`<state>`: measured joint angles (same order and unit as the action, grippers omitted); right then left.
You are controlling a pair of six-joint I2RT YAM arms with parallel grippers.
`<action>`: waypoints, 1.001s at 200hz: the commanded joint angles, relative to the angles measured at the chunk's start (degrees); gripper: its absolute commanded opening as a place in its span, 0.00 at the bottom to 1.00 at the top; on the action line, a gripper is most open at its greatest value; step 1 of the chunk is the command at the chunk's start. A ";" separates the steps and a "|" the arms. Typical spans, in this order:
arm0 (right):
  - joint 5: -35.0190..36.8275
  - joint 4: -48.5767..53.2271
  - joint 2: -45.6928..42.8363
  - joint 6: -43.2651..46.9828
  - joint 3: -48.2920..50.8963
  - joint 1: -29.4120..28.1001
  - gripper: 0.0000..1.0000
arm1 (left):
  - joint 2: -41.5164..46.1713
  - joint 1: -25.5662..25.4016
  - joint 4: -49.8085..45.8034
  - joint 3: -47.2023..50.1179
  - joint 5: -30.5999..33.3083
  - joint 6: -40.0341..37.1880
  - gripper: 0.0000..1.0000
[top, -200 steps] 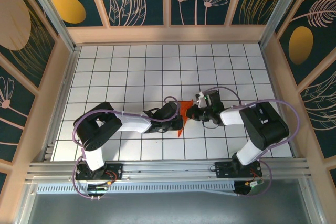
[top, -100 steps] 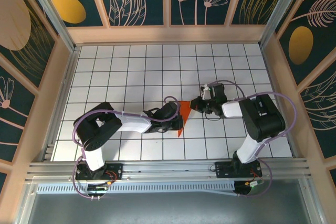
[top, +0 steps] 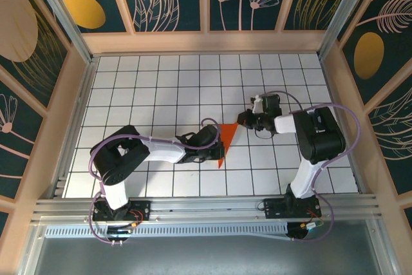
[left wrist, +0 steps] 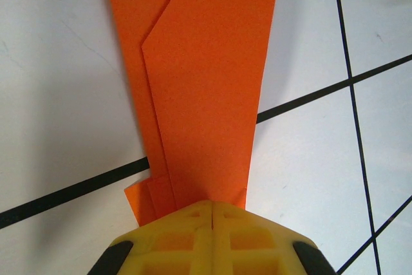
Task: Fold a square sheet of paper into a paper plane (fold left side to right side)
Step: Fold the wing for the fifth time at the center of the table.
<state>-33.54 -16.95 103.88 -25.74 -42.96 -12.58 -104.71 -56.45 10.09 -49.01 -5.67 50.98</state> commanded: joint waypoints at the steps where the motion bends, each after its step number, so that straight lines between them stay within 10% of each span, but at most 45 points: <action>1: 4.95 4.66 -1.89 2.60 -1.77 1.46 0.00 | -2.40 0.22 -12.66 3.55 3.67 -1.30 0.00; 78: -1.87 2.40 -17.24 -5.18 11.92 -6.50 0.00 | -1.39 0.21 -12.28 3.74 4.11 -1.06 0.00; 200: 0.81 -4.68 -7.86 -13.96 11.13 -17.04 0.00 | -0.10 0.25 -11.02 4.27 4.09 -0.97 0.00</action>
<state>-33.91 -21.15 94.83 -38.89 -30.39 -28.56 -103.31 -56.49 9.61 -47.75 -3.88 51.00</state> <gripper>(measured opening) 0.049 0.043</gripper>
